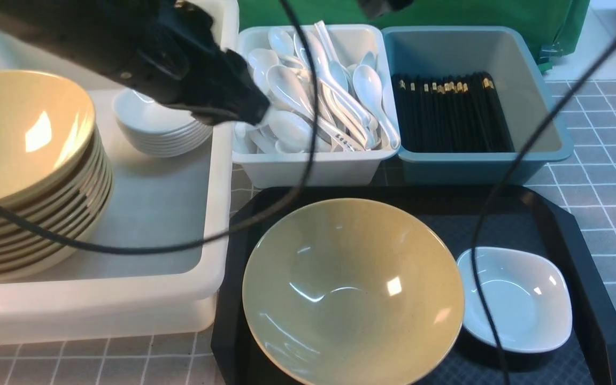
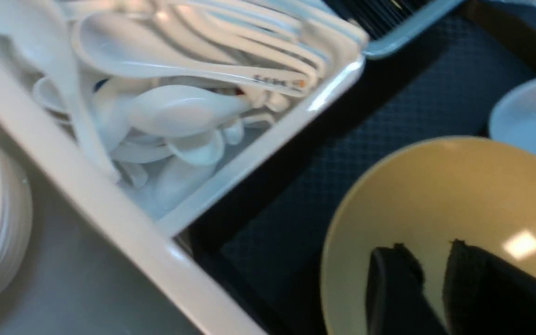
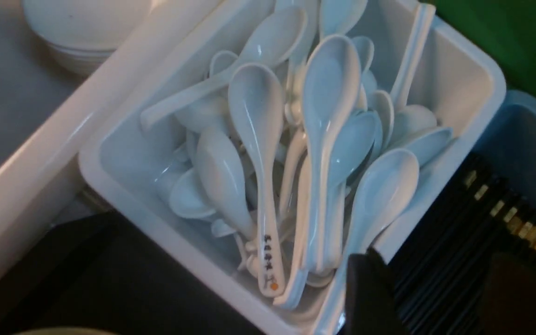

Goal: On grey table put chopsticks spoon bowls plates into blue grey white boxes.
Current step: 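Grasp the large bowl on the tray by its rim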

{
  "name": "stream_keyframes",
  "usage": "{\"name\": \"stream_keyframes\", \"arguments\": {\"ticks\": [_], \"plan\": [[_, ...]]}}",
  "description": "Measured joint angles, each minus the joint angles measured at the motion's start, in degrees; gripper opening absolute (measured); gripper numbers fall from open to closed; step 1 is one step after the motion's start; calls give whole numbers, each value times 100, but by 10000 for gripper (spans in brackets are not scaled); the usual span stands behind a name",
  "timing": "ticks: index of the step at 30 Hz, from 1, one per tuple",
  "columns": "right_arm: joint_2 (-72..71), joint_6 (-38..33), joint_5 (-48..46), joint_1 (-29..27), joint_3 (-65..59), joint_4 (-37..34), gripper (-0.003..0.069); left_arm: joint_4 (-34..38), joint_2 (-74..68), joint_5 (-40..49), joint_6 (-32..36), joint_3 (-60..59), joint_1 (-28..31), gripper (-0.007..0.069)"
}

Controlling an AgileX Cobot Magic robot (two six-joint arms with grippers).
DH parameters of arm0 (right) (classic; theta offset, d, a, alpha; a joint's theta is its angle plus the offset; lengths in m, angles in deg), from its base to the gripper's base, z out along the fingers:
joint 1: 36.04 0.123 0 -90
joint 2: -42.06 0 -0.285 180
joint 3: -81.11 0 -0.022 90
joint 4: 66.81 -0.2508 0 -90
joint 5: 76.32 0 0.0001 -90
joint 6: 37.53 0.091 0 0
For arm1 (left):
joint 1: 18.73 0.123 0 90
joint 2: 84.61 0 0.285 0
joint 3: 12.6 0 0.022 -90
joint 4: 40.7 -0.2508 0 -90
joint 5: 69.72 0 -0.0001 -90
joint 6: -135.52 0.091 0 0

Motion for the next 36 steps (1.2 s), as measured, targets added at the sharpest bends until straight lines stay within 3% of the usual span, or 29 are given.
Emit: {"name": "stream_keyframes", "arguments": {"ticks": [4, 5, 9, 13, 20, 25, 29, 32, 33, 36], "plan": [[-784, -168, -13, 207, -798, -77, 196, -289, -210, 370, -423, 93, -347, 330], [-1202, -257, -21, 338, -1297, -114, 150, -417, -391, 499, -581, 152, -459, 396], [-2090, -384, -37, 530, -2417, -183, 86, -665, -931, 574, -672, 331, -536, 510], [-2990, -415, -37, 560, -3607, -167, 67, -773, -1519, 419, -550, 593, -536, 540], [-4134, -182, -31, 560, -5213, -161, 67, -888, -2520, -53, 324, 881, -549, 542], [-4977, 130, -31, 560, -6172, -78, 68, -863, -2982, -20, 494, 924, -699, 540], [-5345, 233, 18, 560, -6480, -37, 69, -860, -3221, 117, 494, 930, -851, 443], [-5438, 246, 89, 560, -6522, -37, 69, -940, -3253, 150, 443, 936, -912, 291], [-5444, 246, 134, 560, -6532, -37, 71, -946, -3235, 263, 404, 971, -918, 165], [-5421, 246, 256, 560, -6569, -37, 74, -804, -3118, 750, 235, 1124, -905, 72]]}}
